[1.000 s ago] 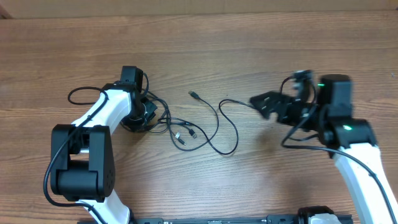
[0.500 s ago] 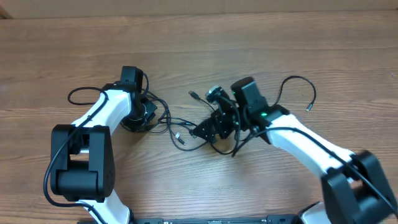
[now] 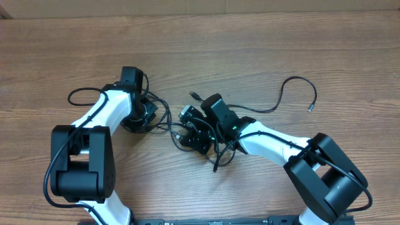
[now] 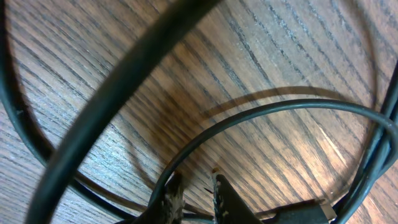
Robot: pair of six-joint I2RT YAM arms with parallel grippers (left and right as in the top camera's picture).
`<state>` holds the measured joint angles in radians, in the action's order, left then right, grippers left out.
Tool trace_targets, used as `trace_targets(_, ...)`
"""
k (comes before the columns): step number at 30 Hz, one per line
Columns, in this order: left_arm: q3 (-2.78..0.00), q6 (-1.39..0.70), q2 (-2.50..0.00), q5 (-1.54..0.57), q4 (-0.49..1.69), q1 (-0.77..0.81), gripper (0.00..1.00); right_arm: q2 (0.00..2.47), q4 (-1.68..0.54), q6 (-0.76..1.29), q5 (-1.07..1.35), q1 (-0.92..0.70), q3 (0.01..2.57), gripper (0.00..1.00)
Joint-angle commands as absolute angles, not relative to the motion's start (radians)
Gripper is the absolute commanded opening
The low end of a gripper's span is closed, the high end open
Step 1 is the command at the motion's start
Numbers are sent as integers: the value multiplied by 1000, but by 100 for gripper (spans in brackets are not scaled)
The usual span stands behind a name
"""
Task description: Untangle cables
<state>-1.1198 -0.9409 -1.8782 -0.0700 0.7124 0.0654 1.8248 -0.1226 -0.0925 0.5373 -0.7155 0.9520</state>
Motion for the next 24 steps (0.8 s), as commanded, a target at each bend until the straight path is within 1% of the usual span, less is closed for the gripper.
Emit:
trace_targets(1,-1050,-947,-1964,-57,722,59,21,1808,-115,-34,515,-718,998,4)
trace_targets(5,-1050,-946,-1964,-52,728,58,22,1725,-222,-19,554,-692,1101,4)
trace_targets(8,-1050,-946,-1964,-37,727,57,19,1626,-327,-19,531,-641,1172,4)
trace_targets(12,-1050,-944,-1964,17,729,51,20,1476,-393,-19,501,-522,1204,4)
trace_targets(16,-1050,-942,-1964,43,732,25,20,1356,-447,-19,498,-354,1204,4)
trace_targets(20,-1050,-908,-1964,67,732,-27,17,1324,-504,4,498,-207,1204,4)
trace_targets(24,-1050,-849,-1964,97,760,-90,15,1342,-560,3,494,-124,1197,4)
